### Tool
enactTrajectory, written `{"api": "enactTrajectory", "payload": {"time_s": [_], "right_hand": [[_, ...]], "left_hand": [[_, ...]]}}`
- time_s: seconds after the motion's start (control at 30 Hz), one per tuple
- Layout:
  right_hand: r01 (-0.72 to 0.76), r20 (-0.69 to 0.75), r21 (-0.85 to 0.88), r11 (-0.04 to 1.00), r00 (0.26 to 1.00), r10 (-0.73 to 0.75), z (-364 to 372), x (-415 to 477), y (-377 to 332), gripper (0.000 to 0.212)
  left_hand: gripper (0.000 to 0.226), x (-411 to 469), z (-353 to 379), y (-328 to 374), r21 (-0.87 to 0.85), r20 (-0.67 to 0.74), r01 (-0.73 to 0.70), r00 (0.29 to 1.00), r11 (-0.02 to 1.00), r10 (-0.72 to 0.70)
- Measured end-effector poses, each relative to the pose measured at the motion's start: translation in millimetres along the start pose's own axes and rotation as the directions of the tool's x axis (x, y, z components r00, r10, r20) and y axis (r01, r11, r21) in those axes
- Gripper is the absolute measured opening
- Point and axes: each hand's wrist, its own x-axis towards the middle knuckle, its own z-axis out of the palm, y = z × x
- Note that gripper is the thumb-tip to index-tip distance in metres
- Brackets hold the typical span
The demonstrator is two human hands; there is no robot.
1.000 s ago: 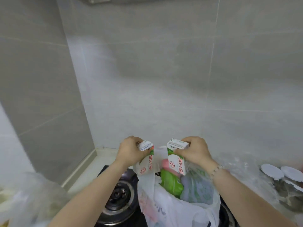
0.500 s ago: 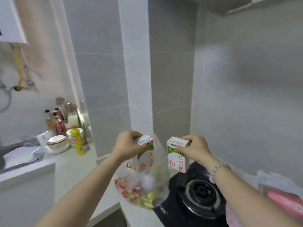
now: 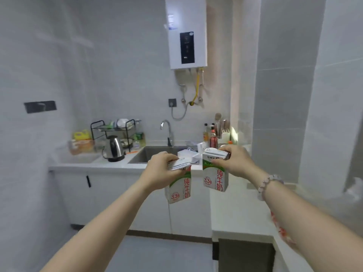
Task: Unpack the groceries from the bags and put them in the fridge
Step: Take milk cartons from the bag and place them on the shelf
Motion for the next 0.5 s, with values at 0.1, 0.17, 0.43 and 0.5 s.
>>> {"api": "enactTrajectory", "payload": {"time_s": [0.1, 0.17, 0.43, 0.5], "right_hand": [[0.145, 0.132, 0.054, 0.988, 0.980, -0.151, 52, 1, -65, 0.021], [0.231, 0.206, 0.109, 0.967, 0.946, -0.249, 83, -2, -108, 0.018], [0.547, 0.342, 0.365, 0.754, 0.674, -0.655, 184, -43, -273, 0.020], [0.567, 0.357, 0.447, 0.691, 0.596, -0.720, 202, -61, -307, 0.020]], "left_hand": [[0.029, -42, -63, -35, 0.070, -0.062, 0.079, 0.995, 0.994, -0.074], [0.030, -74, -103, -53, 0.117, -0.136, 0.137, 0.983, 0.984, -0.121], [0.024, -226, -232, -81, 0.201, -0.467, 0.537, 0.788, 0.819, -0.401], [0.029, -264, -257, -75, 0.202, -0.557, 0.643, 0.696, 0.739, -0.453]]}}
